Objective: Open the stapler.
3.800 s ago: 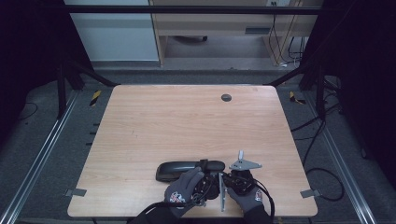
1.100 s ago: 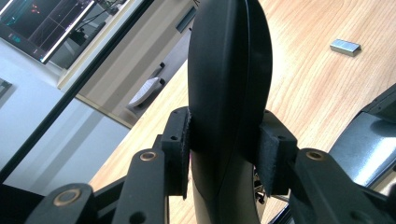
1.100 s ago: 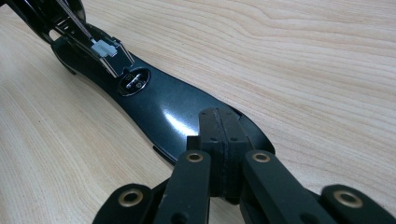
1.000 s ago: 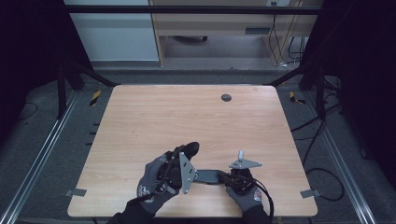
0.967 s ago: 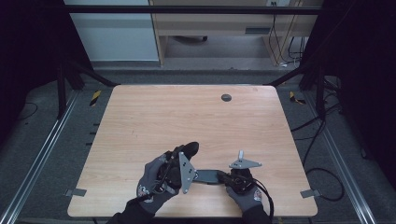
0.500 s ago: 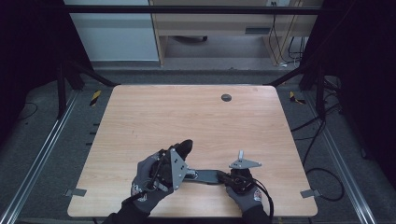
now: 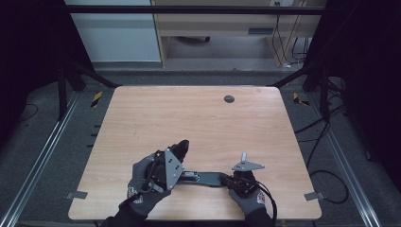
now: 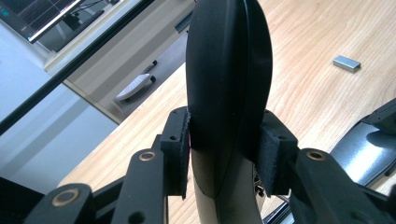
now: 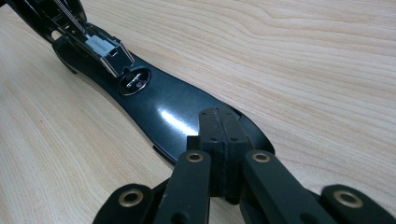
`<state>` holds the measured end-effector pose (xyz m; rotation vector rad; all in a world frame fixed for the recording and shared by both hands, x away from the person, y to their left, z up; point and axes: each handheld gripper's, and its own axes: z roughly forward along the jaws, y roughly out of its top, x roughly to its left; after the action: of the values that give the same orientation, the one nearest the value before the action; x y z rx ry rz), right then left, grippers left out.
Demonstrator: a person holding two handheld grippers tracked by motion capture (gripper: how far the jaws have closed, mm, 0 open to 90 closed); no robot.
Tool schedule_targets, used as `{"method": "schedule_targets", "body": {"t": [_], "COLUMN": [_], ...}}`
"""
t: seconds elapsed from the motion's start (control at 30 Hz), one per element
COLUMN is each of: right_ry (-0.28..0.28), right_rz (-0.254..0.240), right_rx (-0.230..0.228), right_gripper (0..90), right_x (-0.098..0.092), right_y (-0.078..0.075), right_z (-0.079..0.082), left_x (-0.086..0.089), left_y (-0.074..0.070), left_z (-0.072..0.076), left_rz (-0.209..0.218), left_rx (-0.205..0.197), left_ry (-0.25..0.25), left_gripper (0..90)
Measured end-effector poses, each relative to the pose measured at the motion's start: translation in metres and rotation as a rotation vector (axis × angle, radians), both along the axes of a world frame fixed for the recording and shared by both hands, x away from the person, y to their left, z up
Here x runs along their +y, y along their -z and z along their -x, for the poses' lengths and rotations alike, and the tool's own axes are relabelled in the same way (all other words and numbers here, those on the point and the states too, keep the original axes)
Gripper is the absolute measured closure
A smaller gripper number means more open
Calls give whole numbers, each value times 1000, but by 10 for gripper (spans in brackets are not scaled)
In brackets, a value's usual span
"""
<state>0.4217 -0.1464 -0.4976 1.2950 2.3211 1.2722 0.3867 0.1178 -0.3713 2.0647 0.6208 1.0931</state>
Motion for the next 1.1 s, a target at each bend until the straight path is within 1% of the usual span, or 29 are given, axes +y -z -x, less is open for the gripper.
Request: {"method": "schedule_targets", "body": {"t": [0.33, 0.6, 0.9, 0.97, 1.03, 1.1], "right_ry": [-1, -3, -2, -2, -3, -2], "right_rz": [-1, -3, -6, -7, -7, -7], "right_rx": [0, 1, 2, 4, 2, 4], "right_gripper": [900, 900, 900, 900, 900, 900], "right_x": [0, 0, 1, 1, 0, 1], "right_y": [0, 0, 0, 0, 0, 0], "right_z": [0, 0, 0, 0, 0, 0], "left_x": [15, 20, 30, 33, 38, 43], "left_y": [-4, -4, -6, -7, -7, -8], "left_z": [-1, -1, 0, 0, -1, 0], "left_rz": [53, 70, 95, 101, 121, 131], "left_rx": [16, 15, 23, 23, 31, 33], "left_ry": [-11, -8, -23, -38, -42, -44], "left_gripper": [595, 594, 590, 587, 586, 583]}}
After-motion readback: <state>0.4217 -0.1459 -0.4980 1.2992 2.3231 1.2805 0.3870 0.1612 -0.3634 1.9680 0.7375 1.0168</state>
